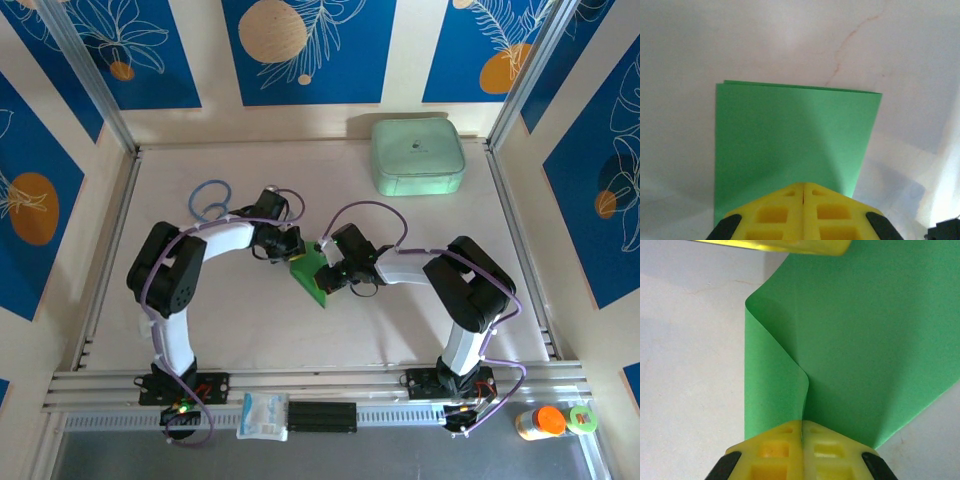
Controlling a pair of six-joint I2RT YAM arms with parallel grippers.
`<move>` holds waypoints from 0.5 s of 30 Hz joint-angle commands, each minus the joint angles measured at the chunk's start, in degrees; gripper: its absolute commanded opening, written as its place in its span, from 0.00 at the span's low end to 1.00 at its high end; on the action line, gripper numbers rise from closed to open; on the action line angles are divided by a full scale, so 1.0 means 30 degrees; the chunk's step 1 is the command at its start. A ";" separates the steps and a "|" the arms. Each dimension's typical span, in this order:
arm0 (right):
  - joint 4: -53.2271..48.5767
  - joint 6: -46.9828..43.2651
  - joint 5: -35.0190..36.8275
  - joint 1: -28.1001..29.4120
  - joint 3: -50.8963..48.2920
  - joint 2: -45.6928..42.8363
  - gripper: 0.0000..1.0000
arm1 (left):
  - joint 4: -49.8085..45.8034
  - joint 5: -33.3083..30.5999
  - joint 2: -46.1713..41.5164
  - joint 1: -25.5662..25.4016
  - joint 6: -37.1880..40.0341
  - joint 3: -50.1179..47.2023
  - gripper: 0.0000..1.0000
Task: Fold a paper plane with a square sheet of paper (pick it up from the middle)
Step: Third fold the triangle at the center of the table.
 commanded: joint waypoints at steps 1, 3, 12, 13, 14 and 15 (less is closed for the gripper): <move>-0.0142 -0.0020 -0.0921 -0.0080 0.0080 -0.0515 0.00 | -0.0545 -0.0255 0.0622 0.0130 0.0144 -0.0157 0.05; -0.0077 -0.0057 -0.1171 -0.0073 0.0108 -0.0452 0.00 | -0.0516 -0.0218 0.0764 0.0130 0.0176 -0.0167 0.04; -0.0256 -0.0020 -0.1252 -0.0078 0.0365 -0.0016 0.00 | -0.0743 -0.0152 0.1202 0.0115 0.0466 -0.0210 0.01; -0.0282 -0.0022 -0.1227 -0.0082 0.0376 0.0047 0.00 | -0.0751 -0.0155 0.1249 0.0113 0.0484 -0.0211 0.00; -0.0338 -0.0043 -0.1153 -0.0073 0.0422 0.0053 0.00 | -0.0757 -0.0144 0.1287 0.0101 0.0498 -0.0175 0.00; -0.0399 -0.0072 -0.1125 -0.0080 0.0448 0.0096 0.00 | -0.0774 -0.0138 0.1291 0.0100 0.0527 -0.0185 0.00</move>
